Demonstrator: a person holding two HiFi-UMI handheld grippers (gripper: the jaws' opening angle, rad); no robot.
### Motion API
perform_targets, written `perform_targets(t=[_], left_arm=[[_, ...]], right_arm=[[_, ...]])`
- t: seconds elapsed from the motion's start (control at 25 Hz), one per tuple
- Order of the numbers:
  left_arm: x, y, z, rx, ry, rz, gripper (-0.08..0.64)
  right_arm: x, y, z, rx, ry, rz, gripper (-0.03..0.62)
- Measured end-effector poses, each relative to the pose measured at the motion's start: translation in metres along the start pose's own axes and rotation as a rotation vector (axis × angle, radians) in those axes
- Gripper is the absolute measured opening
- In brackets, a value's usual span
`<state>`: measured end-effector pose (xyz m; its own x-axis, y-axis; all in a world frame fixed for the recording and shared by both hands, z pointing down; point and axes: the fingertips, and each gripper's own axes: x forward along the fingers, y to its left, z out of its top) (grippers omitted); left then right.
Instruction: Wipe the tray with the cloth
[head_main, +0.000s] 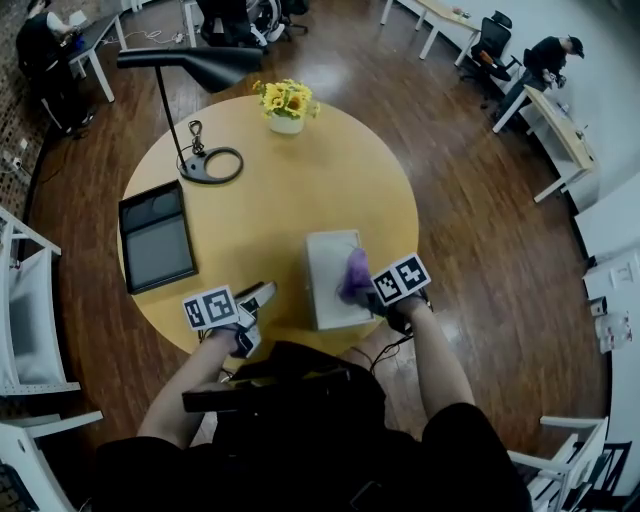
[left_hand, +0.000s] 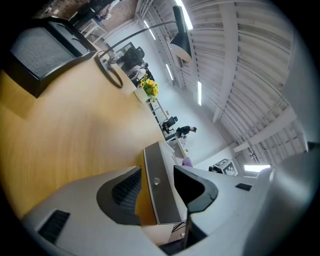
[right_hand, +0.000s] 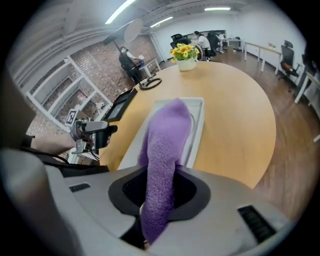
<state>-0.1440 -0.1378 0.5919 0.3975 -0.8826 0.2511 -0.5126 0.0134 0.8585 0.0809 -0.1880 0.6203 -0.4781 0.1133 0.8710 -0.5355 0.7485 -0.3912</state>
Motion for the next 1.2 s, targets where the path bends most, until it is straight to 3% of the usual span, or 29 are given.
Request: perform_targets(t=[0.2, 0.32, 0.52, 0.72, 0.84, 1.0, 1.2], left_arm=[[0.004, -0.002, -0.005, -0.003, 0.014, -0.009, 0.187], [0.002, -0.003, -0.008, -0.004, 0.018, -0.01, 0.187], [-0.002, 0.001, -0.001, -0.004, -0.004, -0.009, 0.187], [-0.012, -0.001, 0.002, -0.012, -0.043, -0.013, 0.187], [-0.019, -0.002, 0.004, -0.004, -0.062, -0.005, 0.187], [-0.03, 0.001, 0.01, -0.01, -0.088, 0.002, 0.187], [-0.039, 0.01, 0.012, -0.026, -0.112, 0.02, 0.187]], right_arm=[[-0.013, -0.009, -0.007, 0.141, -0.087, 0.109, 0.084], [-0.017, -0.01, -0.008, 0.156, -0.106, 0.101, 0.084], [-0.02, 0.001, 0.017, -0.015, -0.013, -0.005, 0.084], [0.001, 0.038, 0.06, -0.178, 0.085, -0.002, 0.084], [0.025, 0.051, 0.084, -0.207, 0.105, -0.011, 0.084], [0.048, 0.054, 0.089, -0.162, 0.154, 0.021, 0.084], [0.043, 0.037, 0.091, 0.019, 0.098, 0.146, 0.084]])
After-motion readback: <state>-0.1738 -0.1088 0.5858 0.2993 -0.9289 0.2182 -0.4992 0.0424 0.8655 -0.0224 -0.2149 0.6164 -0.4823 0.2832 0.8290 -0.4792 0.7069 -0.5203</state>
